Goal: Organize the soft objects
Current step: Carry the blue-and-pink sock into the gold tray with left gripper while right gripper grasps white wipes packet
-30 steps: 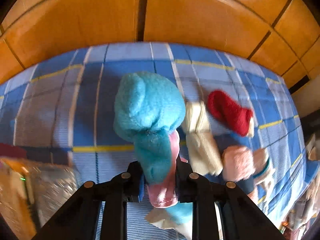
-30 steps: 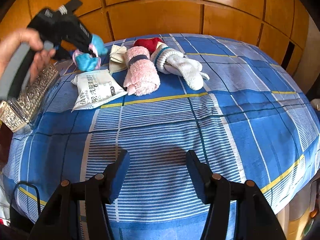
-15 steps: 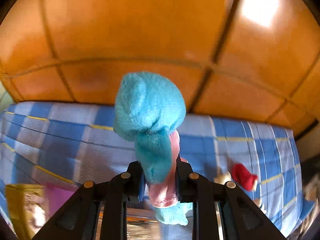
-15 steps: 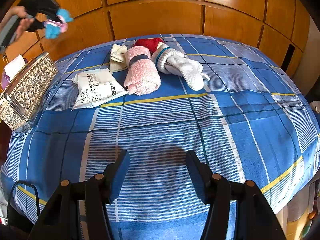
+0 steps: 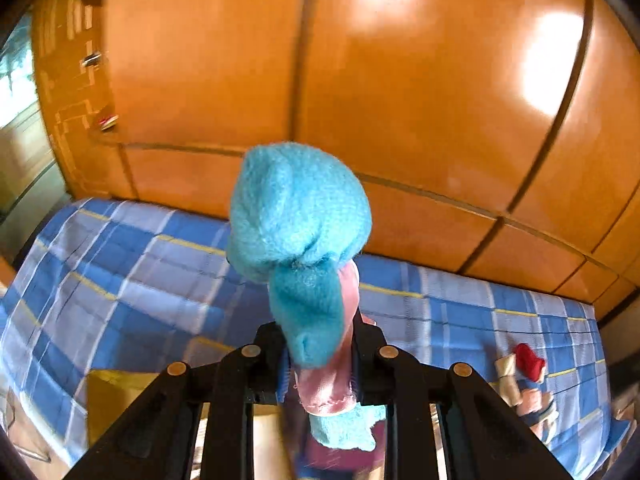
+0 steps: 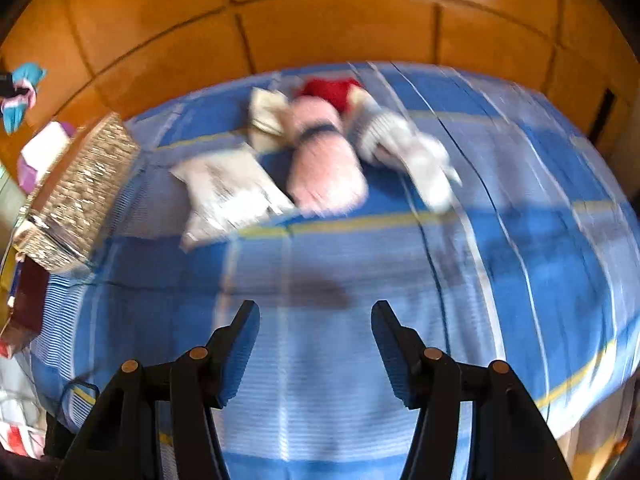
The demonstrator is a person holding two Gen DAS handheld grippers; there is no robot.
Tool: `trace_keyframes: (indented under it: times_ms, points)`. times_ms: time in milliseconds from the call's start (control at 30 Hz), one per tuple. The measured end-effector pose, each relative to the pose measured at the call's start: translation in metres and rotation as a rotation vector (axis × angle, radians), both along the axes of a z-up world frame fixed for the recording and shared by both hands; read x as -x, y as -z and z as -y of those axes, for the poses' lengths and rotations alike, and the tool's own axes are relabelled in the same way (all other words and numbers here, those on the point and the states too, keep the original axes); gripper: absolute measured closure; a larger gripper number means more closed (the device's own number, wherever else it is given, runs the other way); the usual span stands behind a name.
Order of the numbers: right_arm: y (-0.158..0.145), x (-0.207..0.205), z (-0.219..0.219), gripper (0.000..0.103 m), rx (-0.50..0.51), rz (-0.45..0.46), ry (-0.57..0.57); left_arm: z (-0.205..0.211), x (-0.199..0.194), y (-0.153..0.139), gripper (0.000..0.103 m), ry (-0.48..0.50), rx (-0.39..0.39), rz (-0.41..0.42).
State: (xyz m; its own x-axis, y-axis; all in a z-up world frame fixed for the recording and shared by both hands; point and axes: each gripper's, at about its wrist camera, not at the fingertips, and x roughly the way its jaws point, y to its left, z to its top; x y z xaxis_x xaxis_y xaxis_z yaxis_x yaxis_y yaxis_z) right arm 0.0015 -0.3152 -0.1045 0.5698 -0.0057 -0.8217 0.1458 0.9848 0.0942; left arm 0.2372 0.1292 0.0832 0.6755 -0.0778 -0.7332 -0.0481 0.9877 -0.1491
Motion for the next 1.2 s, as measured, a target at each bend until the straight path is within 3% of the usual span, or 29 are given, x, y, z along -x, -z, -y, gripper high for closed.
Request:
trace_keyframes:
  times_ms: [267,467,633,867,1133,1200]
  points:
    - [-0.028,-0.058,-0.039,0.044,0.031,0.05,-0.182,-0.071,0.059,0.038,0.08,-0.089,0.039,-0.018]
    - [-0.011,-0.111,-0.06,0.044,0.063,-0.053,-0.284,-0.115,0.103,0.074,0.08,-0.157,0.078,-0.058]
    - [-0.003,-0.135,-0.065,0.044,0.113,-0.089,-0.288,-0.149,0.128,0.11,0.08,-0.224,0.083,-0.125]
    - [-0.001,-0.15,-0.061,0.044,0.123,-0.12,-0.299,-0.161,0.133,0.144,0.079,-0.205,0.036,-0.196]
    - [0.006,-0.156,-0.059,0.042,0.125,-0.156,-0.302,-0.166,0.097,0.169,0.073,-0.204,-0.018,-0.255]
    - [0.009,-0.158,-0.059,0.042,0.123,-0.17,-0.304,-0.168,0.092,0.176,0.064,-0.213,-0.024,-0.277]
